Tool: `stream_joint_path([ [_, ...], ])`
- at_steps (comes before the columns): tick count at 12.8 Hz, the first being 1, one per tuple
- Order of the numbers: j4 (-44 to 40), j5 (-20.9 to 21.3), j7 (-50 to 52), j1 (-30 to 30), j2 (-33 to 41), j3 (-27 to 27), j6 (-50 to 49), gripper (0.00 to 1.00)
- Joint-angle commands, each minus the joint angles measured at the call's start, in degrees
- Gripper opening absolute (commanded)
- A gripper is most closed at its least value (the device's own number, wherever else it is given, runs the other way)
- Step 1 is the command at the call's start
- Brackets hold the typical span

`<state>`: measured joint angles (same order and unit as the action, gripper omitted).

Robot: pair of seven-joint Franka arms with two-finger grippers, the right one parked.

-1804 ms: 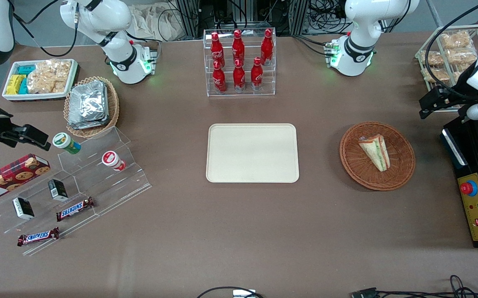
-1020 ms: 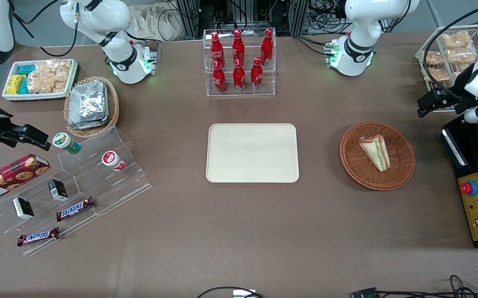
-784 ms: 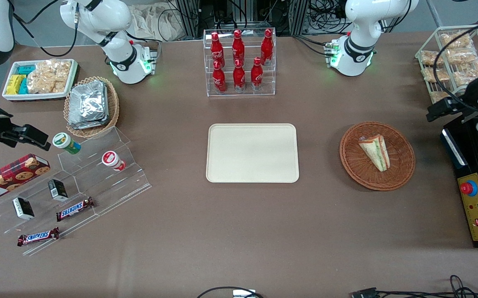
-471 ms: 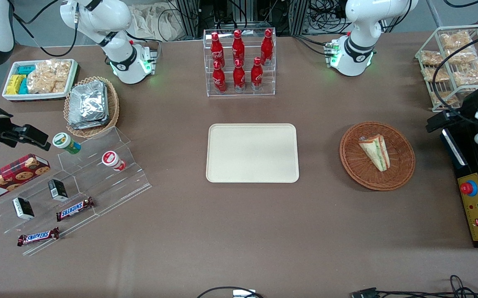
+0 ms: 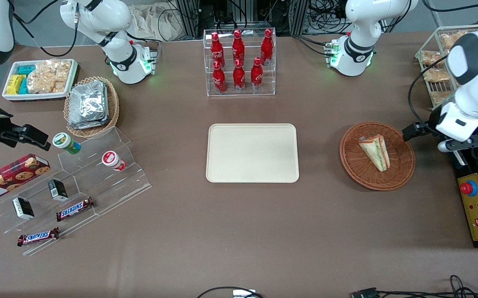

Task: Place sandwich from basket to tray
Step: 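Lower the open left gripper over the wrapped sandwich in the basket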

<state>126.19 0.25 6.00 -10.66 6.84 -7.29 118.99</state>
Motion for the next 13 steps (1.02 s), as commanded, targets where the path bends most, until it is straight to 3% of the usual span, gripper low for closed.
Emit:
stream_joint_path([
  [1, 12.48, -0.6, 0.15, -0.41, 4.68, 0.26, 9.93, 1.0],
  [7, 12.32, -0.43, 0.68, -0.07, -1.39, 0.0, 9.34, 1.0],
  [13, 11.53, -0.51, 2.34, -0.07, -11.67, 0.0, 18.63, 1.0],
])
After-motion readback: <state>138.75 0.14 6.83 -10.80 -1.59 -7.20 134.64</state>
